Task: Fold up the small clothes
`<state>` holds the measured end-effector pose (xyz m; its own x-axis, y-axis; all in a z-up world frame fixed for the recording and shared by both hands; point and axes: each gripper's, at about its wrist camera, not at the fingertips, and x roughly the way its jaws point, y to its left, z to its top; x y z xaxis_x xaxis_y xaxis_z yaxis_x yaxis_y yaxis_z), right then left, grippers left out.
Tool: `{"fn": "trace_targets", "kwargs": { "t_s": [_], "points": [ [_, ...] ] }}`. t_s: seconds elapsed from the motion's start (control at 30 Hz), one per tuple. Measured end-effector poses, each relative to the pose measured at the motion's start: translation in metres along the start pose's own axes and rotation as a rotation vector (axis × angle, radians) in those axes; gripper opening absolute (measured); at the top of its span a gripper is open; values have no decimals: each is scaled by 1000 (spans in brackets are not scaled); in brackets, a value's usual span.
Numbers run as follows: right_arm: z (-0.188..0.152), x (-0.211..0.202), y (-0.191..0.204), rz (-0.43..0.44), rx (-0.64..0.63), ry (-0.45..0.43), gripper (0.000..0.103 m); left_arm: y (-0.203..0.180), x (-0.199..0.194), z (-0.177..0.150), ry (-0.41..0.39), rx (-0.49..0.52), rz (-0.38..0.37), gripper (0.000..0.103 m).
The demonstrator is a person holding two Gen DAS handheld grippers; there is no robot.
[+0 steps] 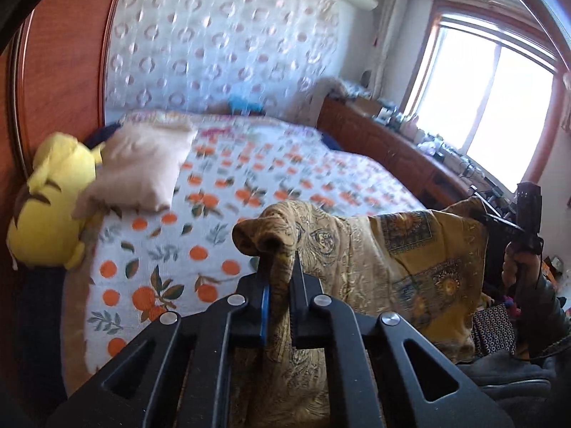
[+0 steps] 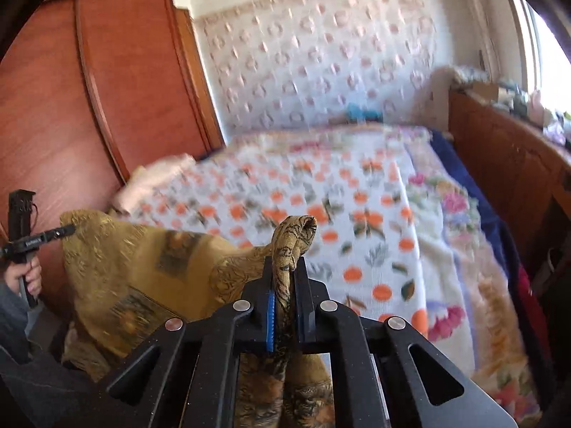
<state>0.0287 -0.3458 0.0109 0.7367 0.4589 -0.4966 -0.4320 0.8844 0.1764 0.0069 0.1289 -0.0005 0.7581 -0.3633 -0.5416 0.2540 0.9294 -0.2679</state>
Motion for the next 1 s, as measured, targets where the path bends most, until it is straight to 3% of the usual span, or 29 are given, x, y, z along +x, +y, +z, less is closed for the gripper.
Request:
{"fn": "trace_targets", "kwargs": {
  "t_s": [0.2,0.4,0.67,0.83,1.0],
  "points": [
    [24,-64,20,-2,-73,-124,8,-31,-59,19,-138,44,-51,8],
    [54,-141,35,-7,-148,-282,8,-58,-111,61,-291,118,-60,8],
    [130,-193,39,-103,-290,-428,8,-67,-111,150,-386,236,11,8],
    [176,-159,29,-147,-321,-400,8,-45,-58,198,-383,240,82,8],
    [193,-28,12,-192,-293,-232,8,13,67,205,-245,195,119,8]
  ]
}}
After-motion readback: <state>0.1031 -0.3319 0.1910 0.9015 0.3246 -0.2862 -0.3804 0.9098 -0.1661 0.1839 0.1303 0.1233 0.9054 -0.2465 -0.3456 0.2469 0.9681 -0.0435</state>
